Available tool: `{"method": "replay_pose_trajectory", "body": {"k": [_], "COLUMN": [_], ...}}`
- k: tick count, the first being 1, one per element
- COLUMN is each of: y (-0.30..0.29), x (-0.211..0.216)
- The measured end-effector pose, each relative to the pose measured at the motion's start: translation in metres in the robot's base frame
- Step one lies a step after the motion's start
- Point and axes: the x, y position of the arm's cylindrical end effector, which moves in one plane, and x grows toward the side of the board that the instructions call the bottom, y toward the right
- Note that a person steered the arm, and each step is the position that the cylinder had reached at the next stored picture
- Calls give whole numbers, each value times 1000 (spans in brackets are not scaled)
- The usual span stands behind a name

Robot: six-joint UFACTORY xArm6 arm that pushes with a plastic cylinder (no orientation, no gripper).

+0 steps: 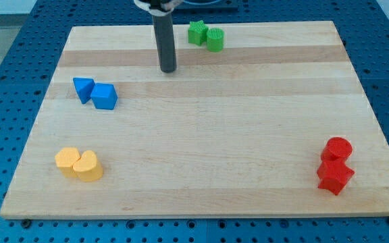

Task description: Push the green star bottom left to the green circle

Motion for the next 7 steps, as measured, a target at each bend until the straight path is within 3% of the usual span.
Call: {"method": "replay_pose_trajectory", "body": {"k": [3,7], "y": [-8,74], "x": [-110,-120]}}
